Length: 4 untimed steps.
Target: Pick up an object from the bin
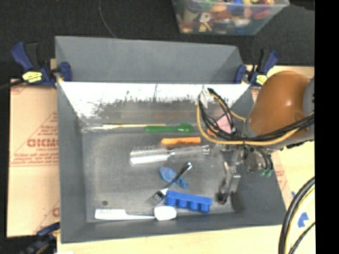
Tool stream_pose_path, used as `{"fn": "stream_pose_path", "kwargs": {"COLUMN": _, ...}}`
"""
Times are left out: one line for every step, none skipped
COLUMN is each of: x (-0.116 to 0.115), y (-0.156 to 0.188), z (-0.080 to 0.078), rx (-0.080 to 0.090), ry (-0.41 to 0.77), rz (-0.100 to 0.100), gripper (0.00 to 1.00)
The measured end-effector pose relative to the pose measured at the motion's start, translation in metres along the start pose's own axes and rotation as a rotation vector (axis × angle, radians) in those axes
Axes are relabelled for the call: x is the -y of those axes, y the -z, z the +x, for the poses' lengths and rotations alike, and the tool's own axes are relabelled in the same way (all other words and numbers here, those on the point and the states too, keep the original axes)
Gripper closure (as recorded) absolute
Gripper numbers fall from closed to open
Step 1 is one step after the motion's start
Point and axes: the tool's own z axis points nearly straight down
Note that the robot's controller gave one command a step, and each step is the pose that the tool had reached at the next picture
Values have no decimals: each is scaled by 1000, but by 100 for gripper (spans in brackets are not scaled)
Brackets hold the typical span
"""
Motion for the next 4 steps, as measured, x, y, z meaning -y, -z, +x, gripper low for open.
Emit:
{"fn": "stream_pose_path", "kwargs": {"x": 0, "y": 4, "z": -2, "rx": 7, "ry": 4, "rz": 1, "gripper": 0}}
{"fn": "stream_pose_path", "kwargs": {"x": -51, "y": -110, "z": 34, "rx": 22, "ry": -33, "rz": 1, "gripper": 0}}
{"fn": "stream_pose_path", "kwargs": {"x": -82, "y": -45, "z": 26, "rx": 24, "ry": 8, "rz": 4, "gripper": 0}}
{"fn": "stream_pose_path", "kwargs": {"x": -90, "y": -81, "z": 38, "rx": 16, "ry": -45, "rz": 2, "gripper": 0}}
